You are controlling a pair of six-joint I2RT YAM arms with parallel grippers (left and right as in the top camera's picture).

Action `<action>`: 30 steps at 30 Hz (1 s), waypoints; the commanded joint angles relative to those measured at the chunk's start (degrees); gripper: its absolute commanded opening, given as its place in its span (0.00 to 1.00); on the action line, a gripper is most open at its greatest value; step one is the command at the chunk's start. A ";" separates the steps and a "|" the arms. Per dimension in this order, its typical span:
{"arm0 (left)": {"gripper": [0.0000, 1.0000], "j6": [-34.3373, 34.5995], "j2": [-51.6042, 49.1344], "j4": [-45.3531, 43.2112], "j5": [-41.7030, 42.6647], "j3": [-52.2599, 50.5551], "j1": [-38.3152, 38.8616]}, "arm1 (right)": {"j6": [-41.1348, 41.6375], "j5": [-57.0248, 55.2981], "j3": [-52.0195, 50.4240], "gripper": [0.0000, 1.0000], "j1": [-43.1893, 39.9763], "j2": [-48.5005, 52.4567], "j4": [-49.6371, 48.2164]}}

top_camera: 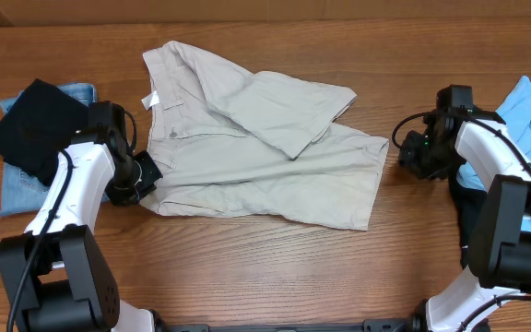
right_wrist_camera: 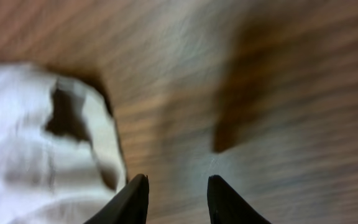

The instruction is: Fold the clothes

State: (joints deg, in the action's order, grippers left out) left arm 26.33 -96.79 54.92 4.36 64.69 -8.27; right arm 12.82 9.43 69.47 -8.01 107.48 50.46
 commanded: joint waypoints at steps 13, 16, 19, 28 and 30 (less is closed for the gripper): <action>0.12 -1.09 0.68 0.15 -1.99 -0.02 -0.24 | -8.39 13.16 0.24 0.36 5.64 -4.76 16.55; 0.16 -1.09 0.68 1.05 -1.99 -0.04 -0.15 | -7.89 13.16 -1.44 0.36 8.61 -4.76 14.49; 0.34 -1.36 0.68 2.43 -1.99 -0.04 -0.15 | -5.35 12.09 -2.51 0.37 11.26 -4.76 13.90; 0.51 -3.23 0.68 5.95 -0.74 -0.04 0.02 | 0.74 7.52 -6.60 0.51 13.46 -4.76 14.21; 0.50 -3.23 0.68 5.86 -0.26 -0.04 0.24 | 1.40 7.56 -8.13 0.53 13.46 -4.76 13.18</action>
State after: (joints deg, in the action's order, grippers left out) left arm 24.08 -96.79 60.53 3.18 64.69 -8.27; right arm 12.23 17.91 63.75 5.39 104.18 64.75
